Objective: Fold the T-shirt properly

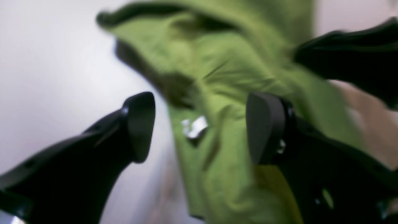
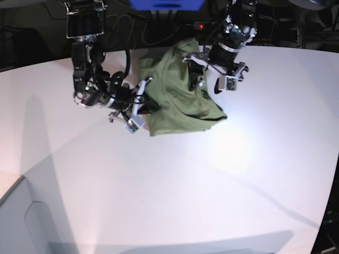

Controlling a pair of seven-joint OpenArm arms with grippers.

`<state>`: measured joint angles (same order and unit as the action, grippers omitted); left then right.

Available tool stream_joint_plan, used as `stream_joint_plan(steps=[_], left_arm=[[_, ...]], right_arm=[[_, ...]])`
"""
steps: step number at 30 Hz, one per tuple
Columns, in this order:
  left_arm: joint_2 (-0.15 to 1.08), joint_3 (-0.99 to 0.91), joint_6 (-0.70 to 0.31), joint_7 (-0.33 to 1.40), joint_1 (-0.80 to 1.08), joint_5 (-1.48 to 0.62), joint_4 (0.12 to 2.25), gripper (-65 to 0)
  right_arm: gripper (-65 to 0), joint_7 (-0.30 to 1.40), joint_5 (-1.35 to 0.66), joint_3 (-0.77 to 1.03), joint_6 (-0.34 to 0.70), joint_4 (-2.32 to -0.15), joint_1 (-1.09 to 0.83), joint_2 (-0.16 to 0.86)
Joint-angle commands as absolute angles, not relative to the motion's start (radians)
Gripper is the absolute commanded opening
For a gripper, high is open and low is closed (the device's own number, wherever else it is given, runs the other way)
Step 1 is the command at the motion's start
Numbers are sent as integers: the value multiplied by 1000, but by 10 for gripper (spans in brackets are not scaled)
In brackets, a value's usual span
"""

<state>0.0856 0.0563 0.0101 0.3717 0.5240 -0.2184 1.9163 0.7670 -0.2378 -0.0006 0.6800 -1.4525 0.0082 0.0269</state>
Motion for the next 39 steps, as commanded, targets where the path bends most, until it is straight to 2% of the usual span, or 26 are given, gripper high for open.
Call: stream_joint_plan(steps=[1, 4, 10, 19, 20, 22, 28, 29, 32, 36, 39], left_arm=[[87, 56, 5, 351, 542, -220, 1954, -208], [87, 56, 4, 351, 545, -220, 1962, -208], [76, 58, 7, 349, 489, -223, 1825, -208], [81, 59, 4, 351, 433, -398, 1685, -215], [81, 59, 2, 351, 433, -401, 1684, -229], [81, 59, 2, 351, 435, -401, 1682, -299], [82, 59, 1, 352, 400, -398, 1681, -625], [82, 59, 5, 352, 392, -397, 1676, -650], [105, 61, 4, 384, 354, -397, 1659, -650], [145, 76, -1, 532, 236, -398, 1646, -650], [209, 159, -2, 602, 122, -377, 1633, -650]], right_arm=[[-650, 745, -254, 2, 698, -1494, 24, 28], [-650, 753, -255, 4, 698, -1598, 15, 51], [-650, 753, -255, 42, 698, -1770, -65, 67], [-650, 754, -255, 108, 698, -1802, -101, 81], [-650, 754, -255, 116, 698, -1802, -101, 90], [-650, 754, -255, 139, 698, -1802, -101, 107], [-650, 754, -255, 278, 698, -1804, -101, 107], [-650, 754, -255, 300, 698, -1807, -101, 107], [-650, 792, -255, 372, 698, -1833, -101, 107], [-650, 840, -255, 481, 698, -1870, -94, 107], [-650, 845, -255, 550, 698, -1882, -94, 107]])
